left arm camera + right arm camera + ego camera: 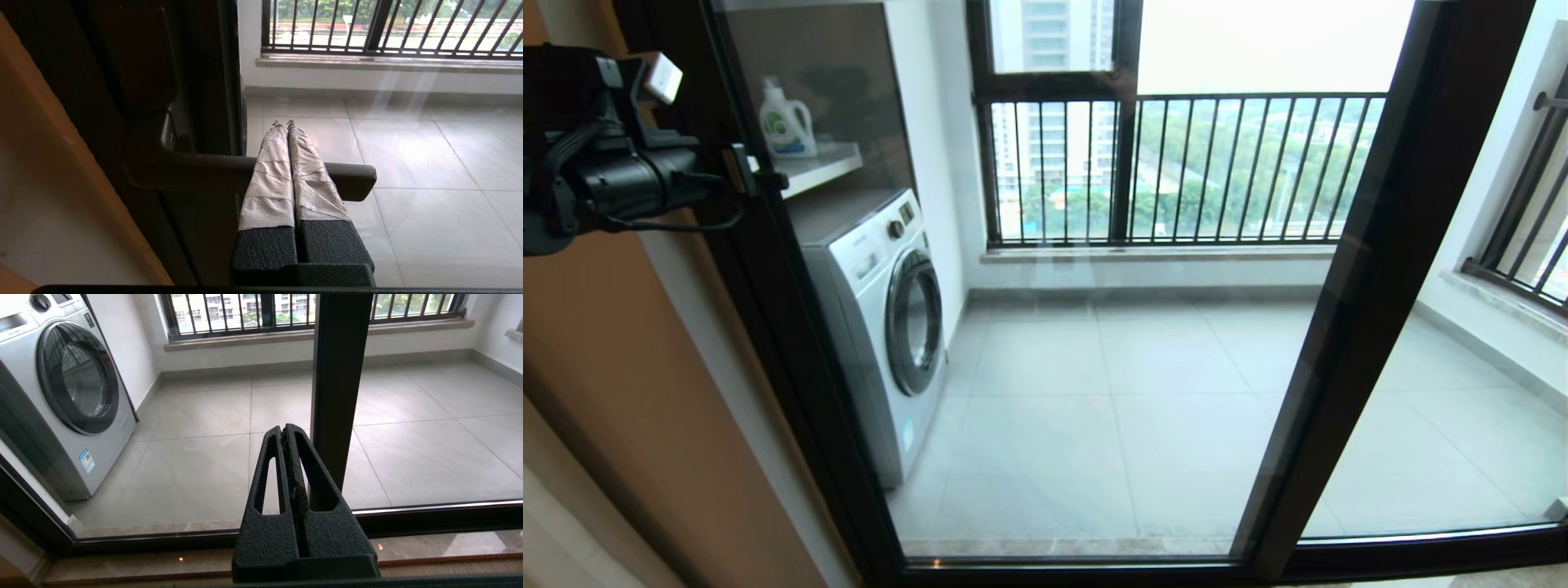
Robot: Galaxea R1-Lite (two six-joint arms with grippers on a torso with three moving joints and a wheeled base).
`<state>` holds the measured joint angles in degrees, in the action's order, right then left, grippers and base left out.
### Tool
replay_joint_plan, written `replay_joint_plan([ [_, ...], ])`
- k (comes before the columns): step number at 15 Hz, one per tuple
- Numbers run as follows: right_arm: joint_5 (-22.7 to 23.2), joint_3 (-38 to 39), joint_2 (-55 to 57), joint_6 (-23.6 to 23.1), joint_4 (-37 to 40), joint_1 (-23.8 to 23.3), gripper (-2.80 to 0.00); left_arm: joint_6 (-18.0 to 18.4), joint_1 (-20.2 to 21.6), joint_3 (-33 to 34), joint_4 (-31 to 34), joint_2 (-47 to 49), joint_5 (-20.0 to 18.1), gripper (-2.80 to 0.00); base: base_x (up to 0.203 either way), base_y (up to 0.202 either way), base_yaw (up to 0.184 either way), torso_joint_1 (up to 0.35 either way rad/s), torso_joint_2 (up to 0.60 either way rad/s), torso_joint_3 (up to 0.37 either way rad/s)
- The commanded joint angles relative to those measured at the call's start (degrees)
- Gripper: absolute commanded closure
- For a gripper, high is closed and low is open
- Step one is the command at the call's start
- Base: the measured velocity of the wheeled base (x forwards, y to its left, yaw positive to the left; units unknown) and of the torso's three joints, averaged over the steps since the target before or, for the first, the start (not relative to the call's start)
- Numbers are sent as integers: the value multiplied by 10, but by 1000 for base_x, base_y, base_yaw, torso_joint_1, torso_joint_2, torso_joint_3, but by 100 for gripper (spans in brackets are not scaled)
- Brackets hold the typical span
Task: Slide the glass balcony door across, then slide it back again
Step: Open the slid door
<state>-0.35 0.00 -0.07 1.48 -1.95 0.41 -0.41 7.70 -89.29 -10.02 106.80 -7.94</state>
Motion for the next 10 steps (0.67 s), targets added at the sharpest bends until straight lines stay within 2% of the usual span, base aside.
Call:
replay_joint_plan([
  [1, 0, 7, 1, 0, 0, 0, 0, 0, 1, 21, 8, -2, 0, 0, 0, 0, 0, 0, 0, 0],
  [10, 0, 7, 1, 0, -1, 0, 0, 0, 2, 32, 8, 2, 1, 0, 0, 0, 0, 0, 0, 0],
])
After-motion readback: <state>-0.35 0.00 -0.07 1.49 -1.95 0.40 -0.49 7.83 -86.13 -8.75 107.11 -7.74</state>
